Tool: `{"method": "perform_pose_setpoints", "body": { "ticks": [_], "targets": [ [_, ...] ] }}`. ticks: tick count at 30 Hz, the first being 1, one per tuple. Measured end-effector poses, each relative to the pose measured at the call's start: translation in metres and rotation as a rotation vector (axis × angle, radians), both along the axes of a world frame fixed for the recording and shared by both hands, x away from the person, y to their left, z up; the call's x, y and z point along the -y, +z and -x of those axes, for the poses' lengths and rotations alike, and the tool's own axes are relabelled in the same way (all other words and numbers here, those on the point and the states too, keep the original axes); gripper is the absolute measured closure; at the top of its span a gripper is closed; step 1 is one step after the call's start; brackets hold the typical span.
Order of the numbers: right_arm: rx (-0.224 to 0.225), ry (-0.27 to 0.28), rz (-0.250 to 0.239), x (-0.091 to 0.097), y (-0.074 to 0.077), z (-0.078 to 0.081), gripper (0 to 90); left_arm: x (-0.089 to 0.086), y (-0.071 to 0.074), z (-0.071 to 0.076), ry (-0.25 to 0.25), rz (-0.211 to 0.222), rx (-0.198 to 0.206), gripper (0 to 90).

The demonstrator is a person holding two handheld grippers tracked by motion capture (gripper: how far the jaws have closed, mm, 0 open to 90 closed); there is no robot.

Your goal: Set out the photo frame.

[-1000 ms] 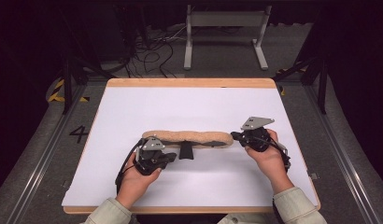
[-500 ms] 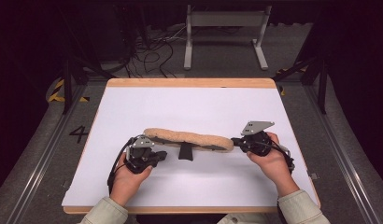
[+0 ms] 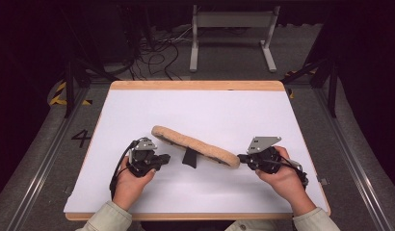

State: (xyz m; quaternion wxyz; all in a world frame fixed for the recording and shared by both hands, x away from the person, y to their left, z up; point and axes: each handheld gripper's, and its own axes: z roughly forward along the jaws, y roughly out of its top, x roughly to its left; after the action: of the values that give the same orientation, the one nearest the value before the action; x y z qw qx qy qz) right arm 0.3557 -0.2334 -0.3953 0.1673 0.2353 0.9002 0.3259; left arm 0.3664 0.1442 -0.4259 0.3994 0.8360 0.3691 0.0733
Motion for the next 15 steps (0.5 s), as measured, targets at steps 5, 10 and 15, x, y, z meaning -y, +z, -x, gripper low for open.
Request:
{"method": "perform_pose_setpoints", "body": {
  "ticks": [5, 10, 15],
  "targets": [
    [0.005, 0.022, 0.006, -0.004, 0.0, 0.011, 90.0, 0.007, 0.0, 0.004, -0.022, 0.001, -0.009, 84.5],
    [-0.004, 0.046, -0.001, -0.005, 0.0, 0.015, 90.0, 0.023, 0.0, 0.009, -0.067, 0.0, 0.001, 83.9],
    [0.004, 0.011, -0.018, -0.002, -0.001, 0.012, 90.0, 0.038, -0.001, 0.013, -0.095, 0.002, 0.028, 81.4]
  ]
}}
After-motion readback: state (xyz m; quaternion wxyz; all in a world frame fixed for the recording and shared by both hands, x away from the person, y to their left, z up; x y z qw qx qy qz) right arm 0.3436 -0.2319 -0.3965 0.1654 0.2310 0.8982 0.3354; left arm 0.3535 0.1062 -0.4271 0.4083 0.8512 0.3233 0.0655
